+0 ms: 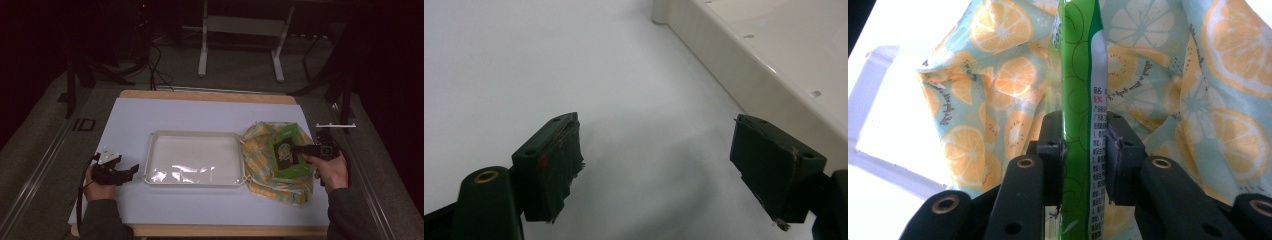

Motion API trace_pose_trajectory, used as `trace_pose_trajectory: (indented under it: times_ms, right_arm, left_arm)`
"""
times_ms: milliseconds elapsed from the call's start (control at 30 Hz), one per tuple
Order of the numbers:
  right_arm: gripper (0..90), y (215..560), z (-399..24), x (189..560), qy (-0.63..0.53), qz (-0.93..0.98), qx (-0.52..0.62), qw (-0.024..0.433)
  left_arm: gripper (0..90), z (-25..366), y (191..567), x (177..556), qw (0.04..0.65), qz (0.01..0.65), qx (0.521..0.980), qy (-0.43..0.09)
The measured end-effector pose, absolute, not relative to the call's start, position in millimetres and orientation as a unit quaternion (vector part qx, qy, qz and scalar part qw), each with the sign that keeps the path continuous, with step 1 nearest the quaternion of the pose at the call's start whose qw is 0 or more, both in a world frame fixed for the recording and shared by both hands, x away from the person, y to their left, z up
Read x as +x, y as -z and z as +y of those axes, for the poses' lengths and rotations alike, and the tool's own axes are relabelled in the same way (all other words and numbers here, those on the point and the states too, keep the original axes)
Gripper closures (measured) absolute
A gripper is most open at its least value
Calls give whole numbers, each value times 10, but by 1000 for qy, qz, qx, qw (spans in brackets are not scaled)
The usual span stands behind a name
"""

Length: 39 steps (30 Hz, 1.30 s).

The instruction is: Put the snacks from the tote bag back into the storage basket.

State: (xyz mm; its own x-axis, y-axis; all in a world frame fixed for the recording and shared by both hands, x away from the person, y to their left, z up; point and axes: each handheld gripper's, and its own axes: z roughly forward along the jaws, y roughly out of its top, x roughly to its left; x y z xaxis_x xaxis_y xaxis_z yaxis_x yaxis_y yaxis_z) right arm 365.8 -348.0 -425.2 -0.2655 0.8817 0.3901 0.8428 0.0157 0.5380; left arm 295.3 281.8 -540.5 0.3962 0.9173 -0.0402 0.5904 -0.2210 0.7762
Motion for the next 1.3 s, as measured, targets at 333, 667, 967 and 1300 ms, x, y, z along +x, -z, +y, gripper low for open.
trace_pose_trajectory:
  times_ms: [333, 667, 967, 1300]
  right_arm:
    - [726, 4097, -3458, 3611, -348, 730, 587, 42]
    - [727, 3952, -3409, 3549, -349, 740, 573, 54]
    - [726, 3851, -3380, 3521, -363, 736, 568, 61]
    - [726, 3796, -3356, 3521, -380, 731, 564, 55]
  left_arm:
    - [209, 2818, 5405, 2954, 369, 503, 750, -221]
    - [209, 2817, 5405, 2953, 368, 502, 750, -221]
    - [209, 2817, 5405, 2954, 368, 502, 751, -221]
    - [209, 2816, 5404, 2952, 368, 502, 751, -222]
